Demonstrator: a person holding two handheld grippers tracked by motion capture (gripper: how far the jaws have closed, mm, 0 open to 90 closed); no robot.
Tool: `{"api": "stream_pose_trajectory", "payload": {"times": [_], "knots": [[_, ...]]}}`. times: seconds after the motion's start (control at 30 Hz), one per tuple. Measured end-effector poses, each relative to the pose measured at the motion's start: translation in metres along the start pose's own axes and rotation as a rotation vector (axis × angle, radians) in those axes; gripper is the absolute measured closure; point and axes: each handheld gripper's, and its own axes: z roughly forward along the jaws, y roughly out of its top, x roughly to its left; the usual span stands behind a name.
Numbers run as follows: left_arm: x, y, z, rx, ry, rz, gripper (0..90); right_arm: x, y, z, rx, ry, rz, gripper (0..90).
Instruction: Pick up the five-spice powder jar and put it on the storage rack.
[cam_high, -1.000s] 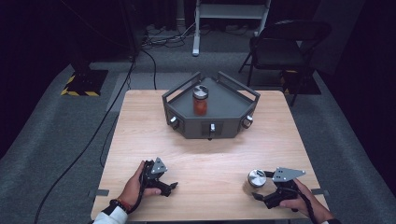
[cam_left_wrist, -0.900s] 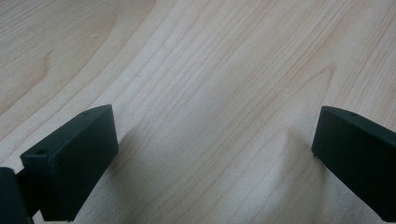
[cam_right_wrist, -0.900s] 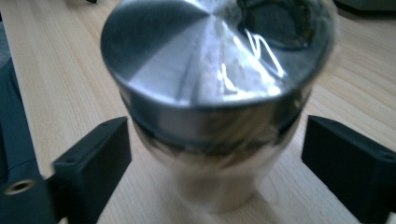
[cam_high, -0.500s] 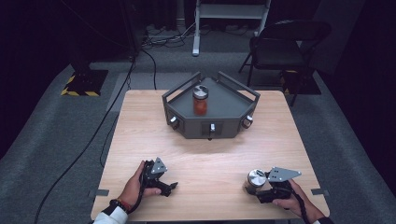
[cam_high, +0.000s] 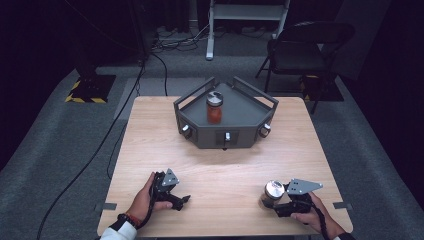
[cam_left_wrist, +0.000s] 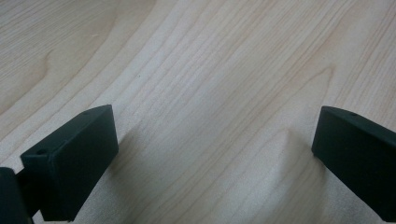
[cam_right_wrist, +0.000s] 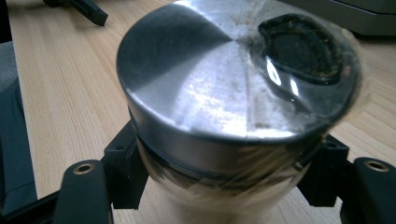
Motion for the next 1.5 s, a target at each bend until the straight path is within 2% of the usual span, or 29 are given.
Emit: {"api": "stream_pose_trajectory", "payload": {"times": [0.27, 0.47, 0.63, 0.8, 0.93, 1.2, 1.5], "knots": [[0.000, 0.000, 0.000, 0.000, 0.001, -0.001, 0.2, 0.003, 0.001, -0.003, -0.008, -0.024, 0.003, 31.3], [0.000, 0.000, 0.000, 0.001, 0.000, 0.001, 0.1, 0.005, 0.003, -0.005, 0.003, -0.059, 0.010, 31.3], [0.000, 0.000, 0.000, 0.001, 0.000, 0.001, 0.2, 0.007, 0.003, -0.007, -0.003, -0.094, 0.022, 31.3], [0.000, 0.000, 0.000, 0.001, 0.000, 0.001, 0.1, 0.013, 0.005, -0.008, -0.003, -0.157, 0.038, 31.3], [0.000, 0.000, 0.000, 0.001, 0.000, 0.000, 0.1, 0.014, 0.006, -0.009, -0.011, -0.180, 0.055, 31.3], [0.000, 0.000, 0.000, 0.000, 0.000, 0.000, 0.1, 0.018, 0.015, -0.002, -0.021, -0.219, 0.077, 31.2], [0.000, 0.000, 0.000, 0.001, 0.000, 0.000, 0.1, 0.029, 0.033, 0.011, -0.024, -0.309, 0.084, 31.3]]}}
